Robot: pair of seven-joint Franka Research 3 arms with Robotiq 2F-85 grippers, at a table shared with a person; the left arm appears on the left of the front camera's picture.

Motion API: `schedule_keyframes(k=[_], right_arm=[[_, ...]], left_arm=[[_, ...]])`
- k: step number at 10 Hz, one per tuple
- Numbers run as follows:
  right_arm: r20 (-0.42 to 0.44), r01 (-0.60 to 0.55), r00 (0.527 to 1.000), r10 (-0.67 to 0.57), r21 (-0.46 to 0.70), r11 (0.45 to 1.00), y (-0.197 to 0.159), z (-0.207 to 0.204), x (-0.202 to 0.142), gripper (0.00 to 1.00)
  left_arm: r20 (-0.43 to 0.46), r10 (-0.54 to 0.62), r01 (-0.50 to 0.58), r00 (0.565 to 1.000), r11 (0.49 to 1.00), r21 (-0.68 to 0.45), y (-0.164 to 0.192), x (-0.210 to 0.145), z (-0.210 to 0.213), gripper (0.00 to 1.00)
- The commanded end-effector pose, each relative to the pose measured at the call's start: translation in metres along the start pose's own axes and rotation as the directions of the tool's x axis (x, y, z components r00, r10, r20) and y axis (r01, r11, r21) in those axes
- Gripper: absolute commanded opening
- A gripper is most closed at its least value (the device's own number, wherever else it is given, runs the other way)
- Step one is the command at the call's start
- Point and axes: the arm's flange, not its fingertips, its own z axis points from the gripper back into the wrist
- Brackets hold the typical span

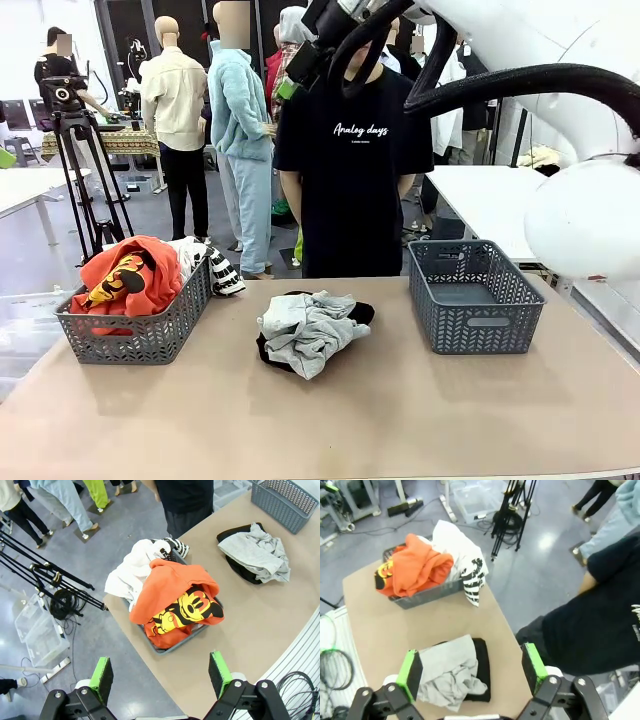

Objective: Sort the tops and bottoms.
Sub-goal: Lift clothes from the center of the table with your left hand.

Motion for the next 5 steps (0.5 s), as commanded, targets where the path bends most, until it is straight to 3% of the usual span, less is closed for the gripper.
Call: schedule_keyframes(k=[1, 5], right_arm=[[-0.004, 0.002, 1.000, -0.002, 0.006, 1.000, 0.0000, -0.0027, -0.0008, 1.00], [-0.002, 0.001, 1.000, -0.001, 0.001, 1.000, -0.0005, -0.0012, -0.0006, 1.00]], left_arm=[[-0.013, 0.000, 0.000, 1.000, 1.000, 0.013, -0.0004, 0.0003, -0.0001, 1.00], [-0.013, 0.000, 0.000, 1.000, 1.000, 0.013, -0.0004, 0.0003, -0.0001, 1.00]])
